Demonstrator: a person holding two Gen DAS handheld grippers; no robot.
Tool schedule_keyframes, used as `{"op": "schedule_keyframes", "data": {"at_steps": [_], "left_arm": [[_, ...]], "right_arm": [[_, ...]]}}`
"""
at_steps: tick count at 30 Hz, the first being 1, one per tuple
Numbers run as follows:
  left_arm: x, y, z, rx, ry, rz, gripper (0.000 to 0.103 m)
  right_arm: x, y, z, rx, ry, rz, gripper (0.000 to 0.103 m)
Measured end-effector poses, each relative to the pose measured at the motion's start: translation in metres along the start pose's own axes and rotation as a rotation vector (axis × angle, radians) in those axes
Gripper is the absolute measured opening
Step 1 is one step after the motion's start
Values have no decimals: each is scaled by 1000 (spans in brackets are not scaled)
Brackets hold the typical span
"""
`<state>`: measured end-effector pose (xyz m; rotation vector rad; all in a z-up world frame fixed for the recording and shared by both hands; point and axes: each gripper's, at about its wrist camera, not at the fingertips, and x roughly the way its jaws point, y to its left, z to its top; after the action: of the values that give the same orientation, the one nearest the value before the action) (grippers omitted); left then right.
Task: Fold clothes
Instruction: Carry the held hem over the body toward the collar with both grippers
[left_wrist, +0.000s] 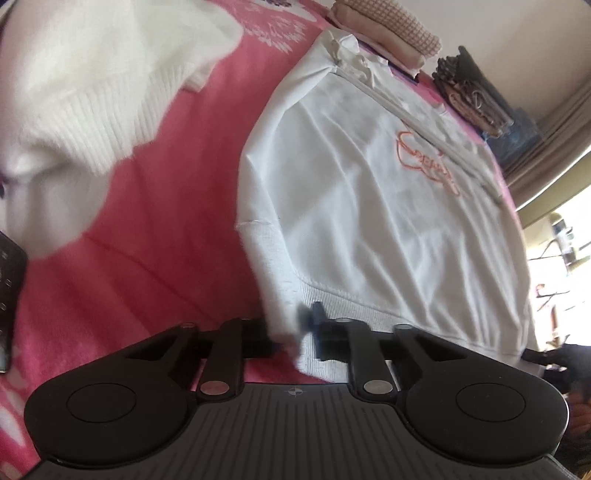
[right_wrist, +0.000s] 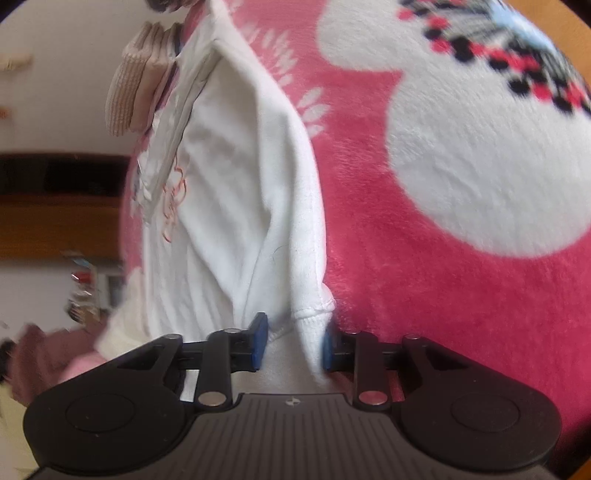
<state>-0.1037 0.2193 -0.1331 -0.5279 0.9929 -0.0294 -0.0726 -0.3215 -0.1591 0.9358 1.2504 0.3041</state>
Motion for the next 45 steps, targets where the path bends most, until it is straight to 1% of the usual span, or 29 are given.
{"op": "schedule_keyframes", "data": {"at_steps": [2,6,9,13,19,23,27,31,34,36,38,41,45], "left_arm": [[-4,-2,-2,-9,-15,5,5],[-22,-10,-5,7,-76,11,4],[-38,-20,-7,24,-130,-2,4],[-57,-26,-9,18,-164,-20,3],[-85,-35,-15,42,-218,-57,3],[-96,-36,-22,39,-217,-73,3],[-110,-28,-35,28,-202,-82,3],[-128,-19,-51,17,-174,-74,3],[-141,-13,-64,12,-153,-59,3],[-147,-8,-73,-6,-139,-53,3],[-147,-3,-78,-34,-132,-52,3],[-141,3,-78,-80,-123,-70,3],[-135,-4,-70,-60,-136,-80,3]], "right_arm": [[-2,10,-4,-45,-18,-40,7],[-14,26,-14,-86,-72,-40,6],[-23,38,-21,-117,-113,-38,5],[-40,57,-28,-164,-158,-25,5],[-60,80,-38,-222,-211,-1,5],[-72,84,-47,-232,-218,3,5],[-83,85,-65,-224,-207,8,5],[-92,81,-94,-206,-179,10,5],[-97,73,-121,-168,-145,10,5],[-97,67,-133,-139,-131,13,5],[-95,61,-142,-109,-121,15,5],[-94,52,-156,-64,-105,19,5],[-91,55,-153,-67,-103,26,5]]}}
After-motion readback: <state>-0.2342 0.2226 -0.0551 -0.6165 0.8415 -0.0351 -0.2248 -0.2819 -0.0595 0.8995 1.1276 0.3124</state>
